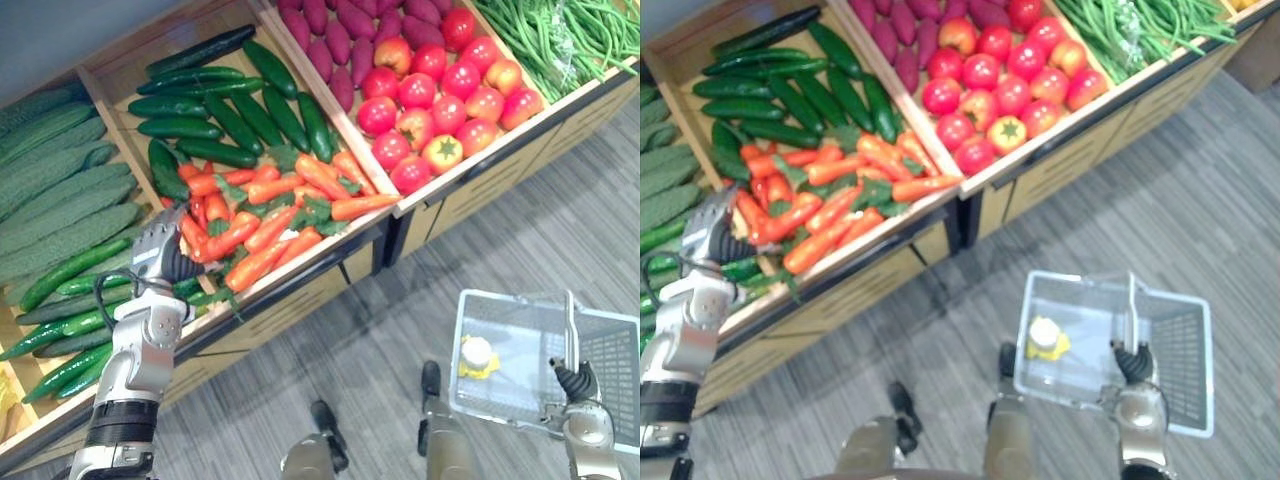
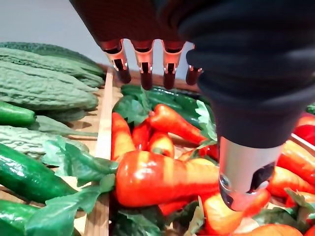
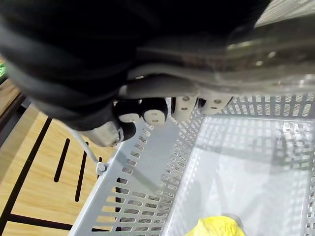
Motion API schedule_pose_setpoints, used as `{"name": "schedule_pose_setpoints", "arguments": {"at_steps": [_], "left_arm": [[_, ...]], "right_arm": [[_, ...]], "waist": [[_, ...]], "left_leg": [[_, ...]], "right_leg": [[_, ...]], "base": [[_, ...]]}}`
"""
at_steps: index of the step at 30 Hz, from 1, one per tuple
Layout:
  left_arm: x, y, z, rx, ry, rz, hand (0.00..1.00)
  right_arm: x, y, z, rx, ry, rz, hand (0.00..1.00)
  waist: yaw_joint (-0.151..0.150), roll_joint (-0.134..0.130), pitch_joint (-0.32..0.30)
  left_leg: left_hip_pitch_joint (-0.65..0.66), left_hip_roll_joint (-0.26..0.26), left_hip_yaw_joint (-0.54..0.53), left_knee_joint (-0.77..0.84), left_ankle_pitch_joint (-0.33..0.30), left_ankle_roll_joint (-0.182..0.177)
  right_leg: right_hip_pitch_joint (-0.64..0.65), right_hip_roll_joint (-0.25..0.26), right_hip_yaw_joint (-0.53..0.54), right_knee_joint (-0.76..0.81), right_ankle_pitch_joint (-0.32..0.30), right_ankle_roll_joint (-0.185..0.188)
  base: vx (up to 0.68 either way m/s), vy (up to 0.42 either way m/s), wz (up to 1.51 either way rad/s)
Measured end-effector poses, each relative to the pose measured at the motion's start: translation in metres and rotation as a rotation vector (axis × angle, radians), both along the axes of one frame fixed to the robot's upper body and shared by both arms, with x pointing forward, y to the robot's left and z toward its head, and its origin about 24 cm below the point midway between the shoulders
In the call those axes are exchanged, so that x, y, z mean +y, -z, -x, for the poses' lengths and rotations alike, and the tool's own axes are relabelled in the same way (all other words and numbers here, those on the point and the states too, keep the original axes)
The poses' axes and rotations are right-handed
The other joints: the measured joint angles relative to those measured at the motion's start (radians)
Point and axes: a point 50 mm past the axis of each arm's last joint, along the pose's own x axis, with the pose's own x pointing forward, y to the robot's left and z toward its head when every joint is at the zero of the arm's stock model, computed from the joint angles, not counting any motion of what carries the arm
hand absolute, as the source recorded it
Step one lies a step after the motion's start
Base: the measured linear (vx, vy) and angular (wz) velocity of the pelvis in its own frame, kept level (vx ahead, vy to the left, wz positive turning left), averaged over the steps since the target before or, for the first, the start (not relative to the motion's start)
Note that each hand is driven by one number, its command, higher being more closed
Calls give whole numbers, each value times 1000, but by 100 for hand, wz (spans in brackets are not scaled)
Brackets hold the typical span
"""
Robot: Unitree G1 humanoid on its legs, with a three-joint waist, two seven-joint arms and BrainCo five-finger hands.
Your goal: Pick vegetable in the basket
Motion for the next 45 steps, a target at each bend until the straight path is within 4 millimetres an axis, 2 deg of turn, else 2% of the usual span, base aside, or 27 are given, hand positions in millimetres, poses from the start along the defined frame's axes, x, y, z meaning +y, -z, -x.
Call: {"name": "schedule_pose_setpoints", "arguments": {"at_steps": [7, 15, 33, 42, 45], "left_arm": [[-7, 1, 6, 24, 58, -24, 0], [-6, -6, 6, 22, 75, -65, 0], [-5, -7, 5, 19, 67, -61, 0], [-3, -6, 4, 18, 59, -21, 0], [-4, -12, 1, -1, 64, -21, 0]], "right_arm": [[2, 3, 0, 13, -12, -5, 100], [5, 8, 2, 39, -20, -15, 100], [5, 8, 2, 44, -35, -25, 100], [5, 7, 0, 38, -38, -25, 100], [5, 7, 0, 38, -38, -24, 100]], "waist": [[2, 0, 0], [3, 0, 0], [18, -1, 0], [24, -19, 11], [24, -27, 16]], "left_leg": [[1, 0, 2, 0, 0, 0], [-2, 0, 2, 2, 0, 0], [-52, -2, -19, 5, 0, 0], [-73, -2, -22, 6, 0, 0], [-73, -2, -23, 6, 0, 0]], "right_leg": [[0, 1, 2, 0, 0, 0], [-2, 4, 3, 0, 0, 0], [-41, 2, -9, 0, 0, 0], [-58, 3, -10, -3, 4, -5], [-57, 2, -10, -3, 4, -5]], "base": [[0, 0, 0], [0, 0, 0], [-9, -7, 2], [-4, -2, 0], [0, 0, 0]]}}
